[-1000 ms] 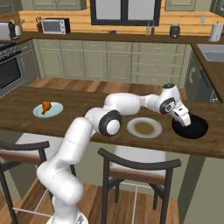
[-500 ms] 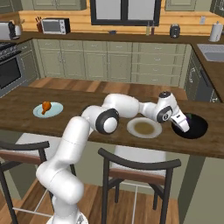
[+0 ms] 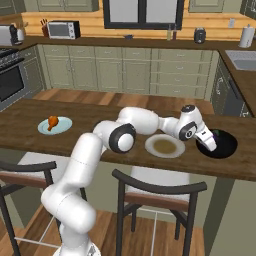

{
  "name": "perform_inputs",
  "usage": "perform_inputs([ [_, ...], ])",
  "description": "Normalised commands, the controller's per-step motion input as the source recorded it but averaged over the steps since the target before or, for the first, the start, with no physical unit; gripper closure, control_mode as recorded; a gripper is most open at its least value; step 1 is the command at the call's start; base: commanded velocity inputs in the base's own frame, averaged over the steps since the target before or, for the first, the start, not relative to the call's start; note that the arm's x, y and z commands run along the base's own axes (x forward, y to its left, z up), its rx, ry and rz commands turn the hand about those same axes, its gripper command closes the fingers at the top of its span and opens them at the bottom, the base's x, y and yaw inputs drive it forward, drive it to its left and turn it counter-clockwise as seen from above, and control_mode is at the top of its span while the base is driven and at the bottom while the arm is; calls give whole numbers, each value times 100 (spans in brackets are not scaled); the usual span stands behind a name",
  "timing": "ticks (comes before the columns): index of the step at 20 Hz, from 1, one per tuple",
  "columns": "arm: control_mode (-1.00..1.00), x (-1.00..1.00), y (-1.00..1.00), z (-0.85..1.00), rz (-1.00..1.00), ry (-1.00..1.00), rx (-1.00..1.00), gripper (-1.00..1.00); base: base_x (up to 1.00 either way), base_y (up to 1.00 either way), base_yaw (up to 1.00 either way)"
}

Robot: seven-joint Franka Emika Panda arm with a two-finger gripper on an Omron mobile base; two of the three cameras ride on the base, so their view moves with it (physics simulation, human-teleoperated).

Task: Pick the chicken drumstick and eggplant from their plates and place them in the bowl. Then put the bowl in the fridge.

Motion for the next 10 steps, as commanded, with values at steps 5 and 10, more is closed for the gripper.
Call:
perform_inputs([
  [5,-100,0,0,3,0,0,0,-100,0,0,0],
  [10,-100,0,0,4,0,0,0,-100,0,0,0],
])
